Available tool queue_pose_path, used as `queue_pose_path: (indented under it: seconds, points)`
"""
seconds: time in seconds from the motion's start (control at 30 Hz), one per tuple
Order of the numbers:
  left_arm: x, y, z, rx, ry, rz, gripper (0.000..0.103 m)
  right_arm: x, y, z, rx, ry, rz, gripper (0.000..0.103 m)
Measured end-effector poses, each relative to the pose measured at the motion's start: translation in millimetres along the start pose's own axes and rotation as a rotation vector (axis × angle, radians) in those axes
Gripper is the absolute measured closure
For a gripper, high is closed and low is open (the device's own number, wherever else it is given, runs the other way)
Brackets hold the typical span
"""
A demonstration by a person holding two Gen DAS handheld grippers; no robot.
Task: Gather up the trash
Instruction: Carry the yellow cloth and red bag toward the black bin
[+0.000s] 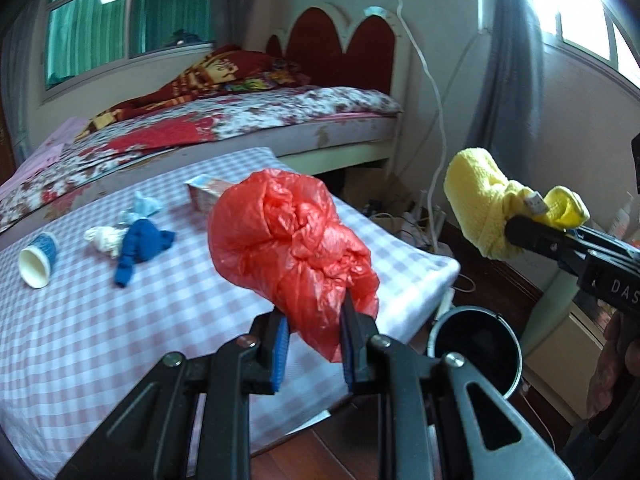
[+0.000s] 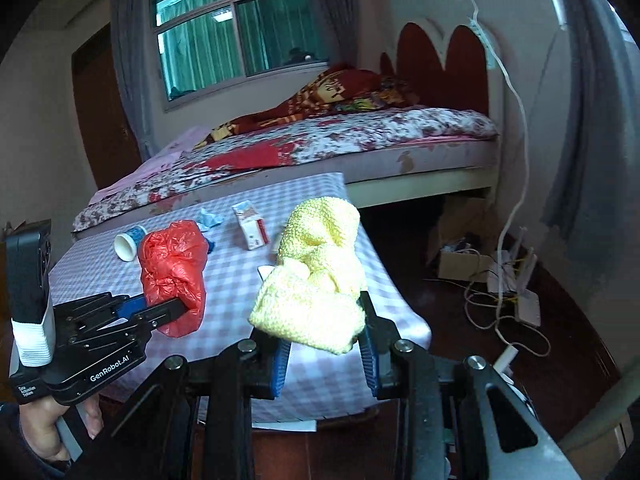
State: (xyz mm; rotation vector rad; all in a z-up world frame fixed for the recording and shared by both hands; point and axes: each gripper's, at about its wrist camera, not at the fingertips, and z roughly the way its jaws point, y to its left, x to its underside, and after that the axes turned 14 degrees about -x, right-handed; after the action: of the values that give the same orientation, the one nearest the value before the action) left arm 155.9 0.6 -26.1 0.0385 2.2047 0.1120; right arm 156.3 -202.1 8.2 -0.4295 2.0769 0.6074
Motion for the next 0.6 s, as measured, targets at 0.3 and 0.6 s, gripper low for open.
queue_pose_path:
  seconds: [0.3, 0.6]
  points:
    - [4, -49, 0, 0.075, -0.001, 0.064, 0.080, 19, -33, -31, 0.077, -0.021, 0.048, 0.071]
    - [15, -101, 0, 0.160, 0.012, 0.132, 0.080, 43, -67, -63, 0.154, -0.016, 0.084, 0.071]
